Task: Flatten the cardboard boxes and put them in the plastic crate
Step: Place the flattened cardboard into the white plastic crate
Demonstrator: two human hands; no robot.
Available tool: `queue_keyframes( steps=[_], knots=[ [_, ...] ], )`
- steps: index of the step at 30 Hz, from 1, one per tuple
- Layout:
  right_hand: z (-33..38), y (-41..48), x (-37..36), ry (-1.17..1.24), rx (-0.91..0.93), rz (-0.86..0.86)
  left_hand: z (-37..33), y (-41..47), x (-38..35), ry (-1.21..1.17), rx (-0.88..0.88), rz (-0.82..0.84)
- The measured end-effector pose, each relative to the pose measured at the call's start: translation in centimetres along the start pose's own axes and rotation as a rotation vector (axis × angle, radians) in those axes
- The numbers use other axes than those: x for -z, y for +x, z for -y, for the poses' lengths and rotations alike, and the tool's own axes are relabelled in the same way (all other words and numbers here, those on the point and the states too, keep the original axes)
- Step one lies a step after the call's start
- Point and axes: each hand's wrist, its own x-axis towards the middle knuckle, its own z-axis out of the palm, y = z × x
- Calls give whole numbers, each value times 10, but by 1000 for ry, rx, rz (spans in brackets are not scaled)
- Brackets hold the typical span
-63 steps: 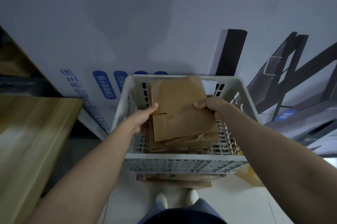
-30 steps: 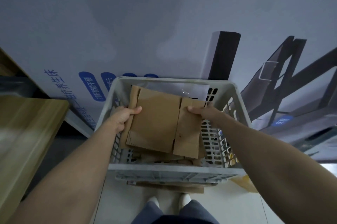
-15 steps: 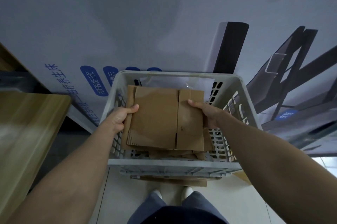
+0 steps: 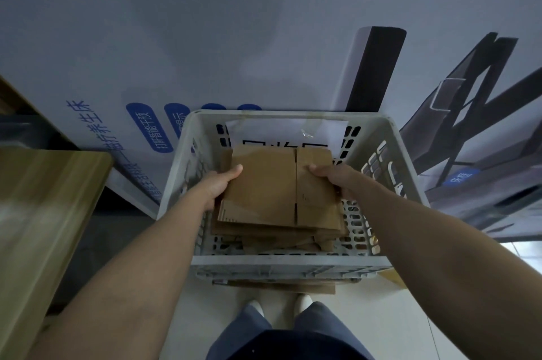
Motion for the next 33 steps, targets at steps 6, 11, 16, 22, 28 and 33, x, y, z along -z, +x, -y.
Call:
queue_keyframes(
  steps=[6, 11, 16, 22, 28, 33],
  knots=[
    [-23, 18, 4, 0, 46, -16, 26, 18, -25, 152, 157, 39],
    [-37, 42, 6, -42, 68, -71, 42, 42, -34, 138, 204, 37],
    [-38, 62, 3, -78, 33, -6, 52, 69, -36, 171, 161, -78],
    [-42, 76, 4, -136, 12, 37, 53, 85, -36, 261, 199, -108],
    [-46, 73, -1, -224, -124, 18, 57, 89, -39, 234, 180, -109],
    [-30, 73, -13, -182, -178, 32, 47, 94, -31, 96, 109, -181]
  ],
)
